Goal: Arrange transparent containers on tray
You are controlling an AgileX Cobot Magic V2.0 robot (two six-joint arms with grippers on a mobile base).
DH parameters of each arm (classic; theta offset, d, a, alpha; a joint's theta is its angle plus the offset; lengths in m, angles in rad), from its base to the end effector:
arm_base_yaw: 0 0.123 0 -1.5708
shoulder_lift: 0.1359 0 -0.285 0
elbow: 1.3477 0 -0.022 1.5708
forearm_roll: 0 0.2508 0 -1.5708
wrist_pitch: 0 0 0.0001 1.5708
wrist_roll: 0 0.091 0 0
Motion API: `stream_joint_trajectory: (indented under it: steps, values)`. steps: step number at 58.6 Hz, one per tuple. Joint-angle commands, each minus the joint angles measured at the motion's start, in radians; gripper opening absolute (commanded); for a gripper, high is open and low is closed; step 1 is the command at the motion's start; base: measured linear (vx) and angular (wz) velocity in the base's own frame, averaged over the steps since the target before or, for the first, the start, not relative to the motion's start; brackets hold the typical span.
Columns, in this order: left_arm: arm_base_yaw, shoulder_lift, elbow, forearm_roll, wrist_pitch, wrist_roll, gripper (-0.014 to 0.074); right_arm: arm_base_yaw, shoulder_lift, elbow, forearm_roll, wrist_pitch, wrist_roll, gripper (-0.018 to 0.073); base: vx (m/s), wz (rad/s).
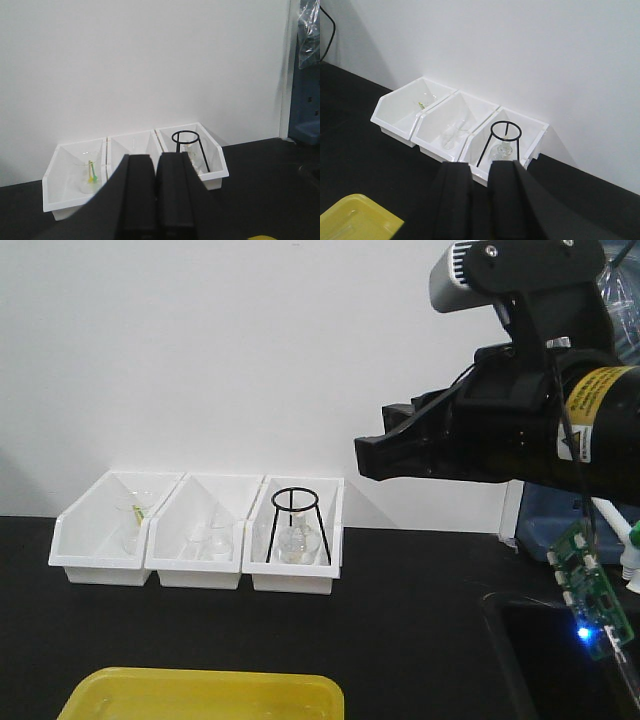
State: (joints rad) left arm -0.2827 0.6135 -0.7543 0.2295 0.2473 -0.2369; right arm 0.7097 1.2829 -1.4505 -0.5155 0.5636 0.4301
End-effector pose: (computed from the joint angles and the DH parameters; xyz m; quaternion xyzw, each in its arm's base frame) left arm 0.1181 -0.0290 0.3940 0.0759 0.7077 -0.0842 0.6974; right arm 0.2273 0.1636 0.4676 -0.2015 0.7601 0.1082 0.6082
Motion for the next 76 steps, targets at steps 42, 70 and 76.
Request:
stream_joint_trajectory:
  steps: [42,70,76]
  values:
    - [0.285,-0.58,0.574,-0.183,-0.01,0.109,-0.0008,-0.001,-0.031,-0.034,-0.038,-0.08,-0.009,0.0198,0.0,0.0]
    - [0.308,-0.628,0.811,-0.309,-0.112,0.102,-0.0008,-0.001,-0.027,-0.034,-0.038,-0.078,-0.009,0.0198,0.0,0.0]
    - [0.308,-0.628,0.811,-0.309,-0.112,0.102,-0.0008,-0.001,-0.027,-0.034,-0.038,-0.077,-0.009,0.0198,0.0,0.0]
